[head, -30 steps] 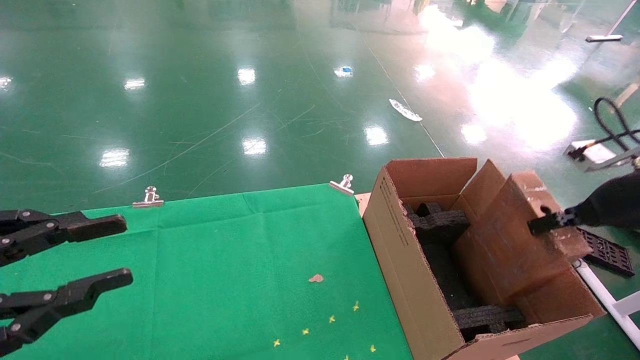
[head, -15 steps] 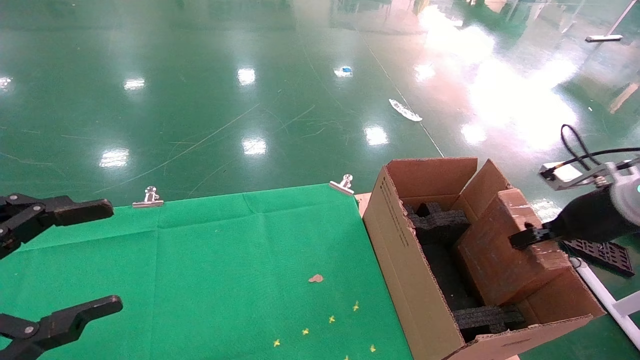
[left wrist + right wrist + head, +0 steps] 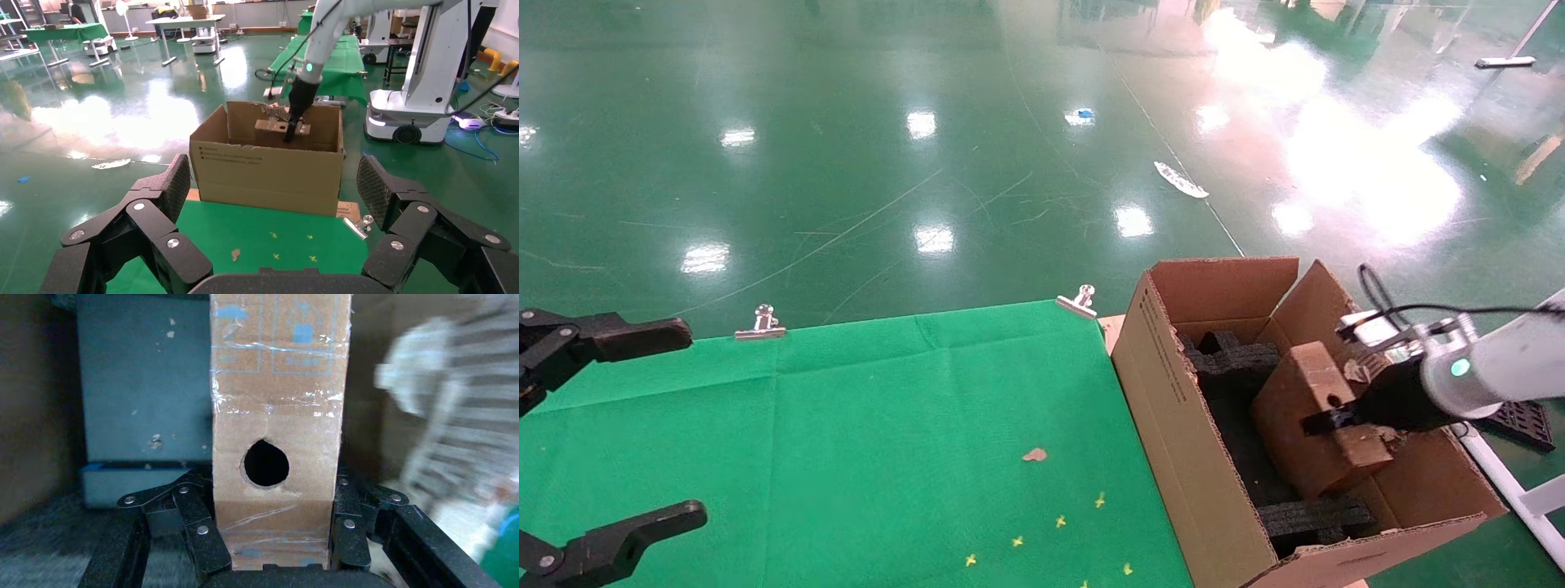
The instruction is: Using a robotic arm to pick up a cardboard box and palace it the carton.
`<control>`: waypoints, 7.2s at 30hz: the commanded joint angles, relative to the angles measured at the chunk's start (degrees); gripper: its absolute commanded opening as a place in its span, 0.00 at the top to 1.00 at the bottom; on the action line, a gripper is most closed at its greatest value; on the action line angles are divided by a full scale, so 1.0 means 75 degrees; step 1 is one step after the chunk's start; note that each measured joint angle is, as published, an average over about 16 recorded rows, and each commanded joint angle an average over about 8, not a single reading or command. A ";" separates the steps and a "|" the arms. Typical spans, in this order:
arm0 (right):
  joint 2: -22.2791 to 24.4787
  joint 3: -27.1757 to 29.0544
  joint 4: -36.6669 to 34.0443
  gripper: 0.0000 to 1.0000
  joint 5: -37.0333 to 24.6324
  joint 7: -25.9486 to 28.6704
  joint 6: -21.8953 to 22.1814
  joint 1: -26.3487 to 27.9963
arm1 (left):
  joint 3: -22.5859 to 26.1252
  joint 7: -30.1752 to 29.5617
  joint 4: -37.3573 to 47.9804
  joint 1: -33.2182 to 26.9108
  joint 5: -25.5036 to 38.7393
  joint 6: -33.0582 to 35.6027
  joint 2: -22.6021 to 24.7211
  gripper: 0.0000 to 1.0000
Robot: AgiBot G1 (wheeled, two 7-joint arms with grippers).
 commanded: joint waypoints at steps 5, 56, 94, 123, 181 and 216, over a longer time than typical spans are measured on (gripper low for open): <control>-0.0159 0.0094 -0.0099 0.88 0.0336 -0.0311 0.0701 -0.0750 | 0.0002 0.0001 0.0000 0.0000 -0.0001 -0.0001 -0.0001 0.00; 0.1280 0.1333 0.1800 0.00 0.0698 -0.2334 -0.0289 0.2458 | 0.0017 0.0008 0.0000 -0.0004 -0.0012 -0.0007 -0.0007 0.00; 0.1215 0.4993 0.4221 0.00 0.2413 -0.4316 -0.1457 0.0123 | 0.0026 0.0016 0.0008 -0.0008 -0.0018 -0.0009 -0.0010 0.00; 0.0086 0.9085 0.5227 0.00 0.4169 -0.6153 -0.3514 -0.3722 | 0.0034 0.0020 0.0008 -0.0010 -0.0023 -0.0013 -0.0014 0.00; -0.0255 1.0321 0.5529 0.00 0.4703 -0.6706 -0.4135 -0.4886 | 0.0036 0.0021 0.0010 -0.0008 -0.0026 -0.0016 -0.0016 0.00; -0.0251 1.0310 0.5526 0.00 0.4695 -0.6703 -0.4126 -0.4875 | 0.0036 0.0021 0.0010 -0.0008 -0.0027 -0.0016 -0.0016 0.00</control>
